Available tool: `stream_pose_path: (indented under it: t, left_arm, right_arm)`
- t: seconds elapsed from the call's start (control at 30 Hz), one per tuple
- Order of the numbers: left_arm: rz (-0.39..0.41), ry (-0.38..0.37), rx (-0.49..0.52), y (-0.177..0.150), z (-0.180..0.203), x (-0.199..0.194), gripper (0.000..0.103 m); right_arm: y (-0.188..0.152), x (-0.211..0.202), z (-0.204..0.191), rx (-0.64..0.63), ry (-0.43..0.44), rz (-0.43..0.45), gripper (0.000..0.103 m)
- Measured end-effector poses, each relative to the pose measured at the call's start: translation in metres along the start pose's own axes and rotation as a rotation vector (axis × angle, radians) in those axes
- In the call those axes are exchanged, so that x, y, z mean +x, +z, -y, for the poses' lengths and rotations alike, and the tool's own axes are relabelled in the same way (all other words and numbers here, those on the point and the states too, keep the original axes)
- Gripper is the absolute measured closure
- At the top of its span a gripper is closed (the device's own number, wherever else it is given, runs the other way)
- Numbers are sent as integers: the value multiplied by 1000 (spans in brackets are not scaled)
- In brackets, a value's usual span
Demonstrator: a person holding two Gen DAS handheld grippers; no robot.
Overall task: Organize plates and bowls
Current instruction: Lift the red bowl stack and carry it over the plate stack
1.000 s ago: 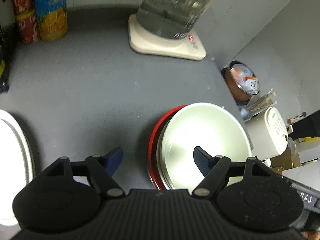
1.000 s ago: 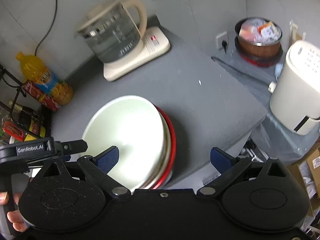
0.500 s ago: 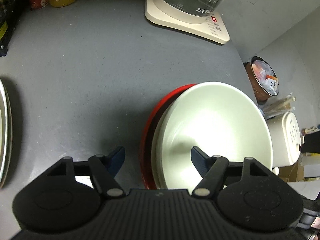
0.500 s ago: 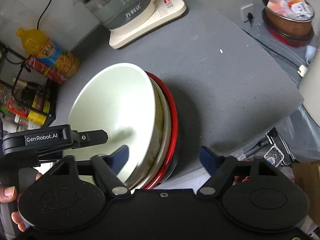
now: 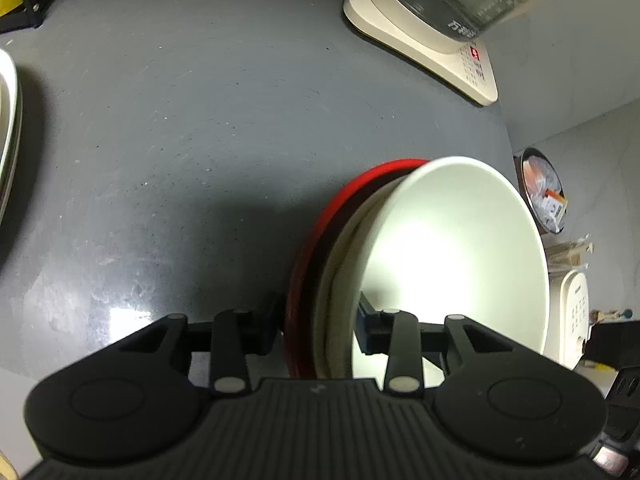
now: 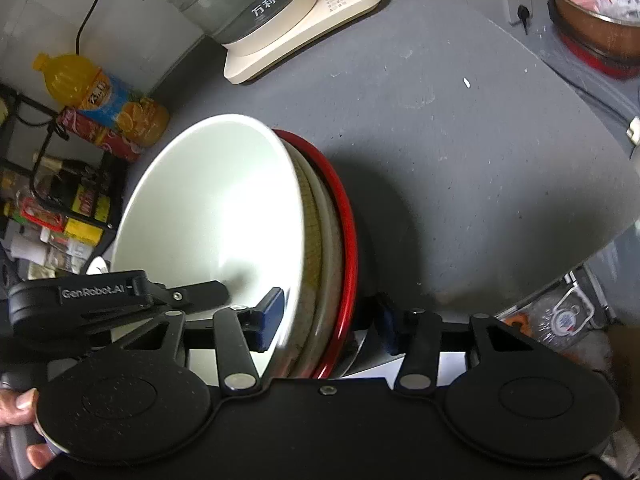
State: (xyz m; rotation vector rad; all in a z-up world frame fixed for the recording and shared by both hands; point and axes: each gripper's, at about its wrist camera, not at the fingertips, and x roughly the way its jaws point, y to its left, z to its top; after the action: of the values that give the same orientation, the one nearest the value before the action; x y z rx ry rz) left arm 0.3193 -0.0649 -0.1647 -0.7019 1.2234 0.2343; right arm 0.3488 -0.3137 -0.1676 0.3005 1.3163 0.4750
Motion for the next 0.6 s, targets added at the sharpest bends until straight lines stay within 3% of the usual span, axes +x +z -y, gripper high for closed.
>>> stream_pose_path:
  t: [0.27,0.6]
  left_arm:
    - [40,-23,2,-2,-7,-19,69]
    - [94,-59,1,5,-38,-56,69]
  right_arm:
    - [3,-5,-2,-6,29,26,66]
    - [4,-7,-47,-77,36,44,66]
